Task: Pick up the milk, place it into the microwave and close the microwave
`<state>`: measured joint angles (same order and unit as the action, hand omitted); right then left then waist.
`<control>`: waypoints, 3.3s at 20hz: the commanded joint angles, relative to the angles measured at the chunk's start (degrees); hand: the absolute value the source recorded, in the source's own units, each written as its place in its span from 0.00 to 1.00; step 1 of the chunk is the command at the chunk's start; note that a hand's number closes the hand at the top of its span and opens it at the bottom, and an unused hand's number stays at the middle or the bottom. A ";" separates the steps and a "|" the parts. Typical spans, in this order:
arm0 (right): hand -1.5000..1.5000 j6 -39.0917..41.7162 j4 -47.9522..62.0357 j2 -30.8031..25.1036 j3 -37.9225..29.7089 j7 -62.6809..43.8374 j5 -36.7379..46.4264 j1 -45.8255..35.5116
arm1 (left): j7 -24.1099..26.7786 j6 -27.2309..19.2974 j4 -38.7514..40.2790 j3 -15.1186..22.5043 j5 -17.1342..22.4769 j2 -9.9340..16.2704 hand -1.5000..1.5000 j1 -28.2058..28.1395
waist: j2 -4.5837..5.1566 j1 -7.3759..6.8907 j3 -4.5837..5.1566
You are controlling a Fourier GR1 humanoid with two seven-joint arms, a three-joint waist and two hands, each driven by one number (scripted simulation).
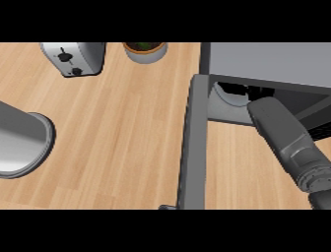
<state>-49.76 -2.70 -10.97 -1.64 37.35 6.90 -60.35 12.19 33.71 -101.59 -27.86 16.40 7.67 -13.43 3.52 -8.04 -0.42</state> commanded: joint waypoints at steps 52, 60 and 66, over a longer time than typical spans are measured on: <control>0.00 44.67 -25.65 10.74 -1.30 19.19 -10.09 33.90 | -1.90 10.08 -9.16 13.72 -3.36 -7.17 0.00 -10.37 | -4.34 9.77 0.52; 0.00 47.03 -49.07 9.72 3.63 13.23 -14.11 51.15 | -5.39 6.23 -11.06 22.23 -10.68 -7.66 1.00 -5.98 | -4.13 9.96 0.53; 1.00 52.53 -65.88 4.80 4.76 10.61 -17.58 65.65 | -4.18 -2.47 -5.41 31.58 -20.74 -7.67 1.00 1.43 | -3.80 10.02 0.51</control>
<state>-0.76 -59.21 -3.73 2.52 49.69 -8.53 -2.40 9.14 36.90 -110.21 -2.20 0.21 0.07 -16.68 -0.47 1.76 0.10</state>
